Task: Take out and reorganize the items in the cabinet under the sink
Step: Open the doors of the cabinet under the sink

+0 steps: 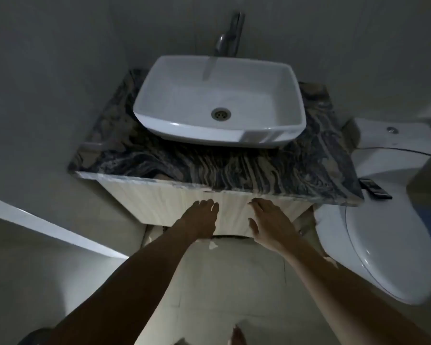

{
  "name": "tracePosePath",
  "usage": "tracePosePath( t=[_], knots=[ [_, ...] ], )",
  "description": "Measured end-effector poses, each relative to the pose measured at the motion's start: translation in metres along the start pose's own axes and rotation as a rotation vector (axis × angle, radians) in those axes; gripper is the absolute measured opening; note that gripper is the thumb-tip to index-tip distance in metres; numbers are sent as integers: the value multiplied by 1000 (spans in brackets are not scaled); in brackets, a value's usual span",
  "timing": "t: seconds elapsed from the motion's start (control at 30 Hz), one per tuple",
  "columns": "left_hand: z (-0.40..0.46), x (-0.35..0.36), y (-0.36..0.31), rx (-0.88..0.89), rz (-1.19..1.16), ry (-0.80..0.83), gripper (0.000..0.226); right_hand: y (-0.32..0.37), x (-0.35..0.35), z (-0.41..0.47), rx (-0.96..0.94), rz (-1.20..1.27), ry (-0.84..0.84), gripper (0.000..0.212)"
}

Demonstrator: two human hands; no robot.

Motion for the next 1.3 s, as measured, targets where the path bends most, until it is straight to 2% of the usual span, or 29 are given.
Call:
tracePosePath(
  t=[0.07,0.23,0.4,0.47,0.57,0.67,0.73,0.8,0.93,1.03,1.1,1.13,1.17,1.2,1.27,1.3],
  knots=[
    [18,4,-1,-86,-19,30,73,-12,16,14,-10,19,86,50],
    [55,12,1,-198,-52,-3,84,-35,40,50,-48,-25,155,62],
    [67,17,6,-251,-15,-44,84,-38,57,71,-59,-41,48,71],
    [66,18,4,-265,-23,-151,85,-38,68,68,-44,-50,34,81],
    [67,9,4,-242,-45,-329,76,-41,81,66,-10,-51,65,87],
    [59,-6,1,-217,-104,-424,47,-38,81,65,52,-50,36,90],
    [52,-8,-1,-231,-230,-335,25,-32,79,64,99,-50,14,91],
    [47,-3,1,-259,-320,-271,13,-23,80,59,148,-8,-5,88],
    [35,13,0,-226,-563,-139,23,-8,95,32,181,172,24,82],
    [24,27,-15,-202,-687,-30,34,-6,96,12,184,247,7,61],
    [16,34,-29,-168,-751,34,34,-11,92,5,200,186,-35,40],
    [12,39,-37,-146,-786,69,33,-12,91,-1,204,149,-56,35],
    [9,44,-44,-127,-821,95,33,-13,91,-5,211,130,-70,38],
    [6,50,-53,-121,-856,115,35,-21,96,-9,250,171,-69,42],
    [2,61,-70,-125,-916,152,36,-42,106,-19,410,333,-74,28],
    [2,64,-78,-122,-935,176,35,-52,107,-26,507,475,-76,35]
  ],
)
Point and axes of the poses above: each hand's wrist, its own z-axis towards the middle knuckle, its own x-axis out of the palm, y = z × x, the point moved 5 cm from there along z, towards the middle knuckle, and after that the axes turned 14 degrees about y, right-handed, at the moved point
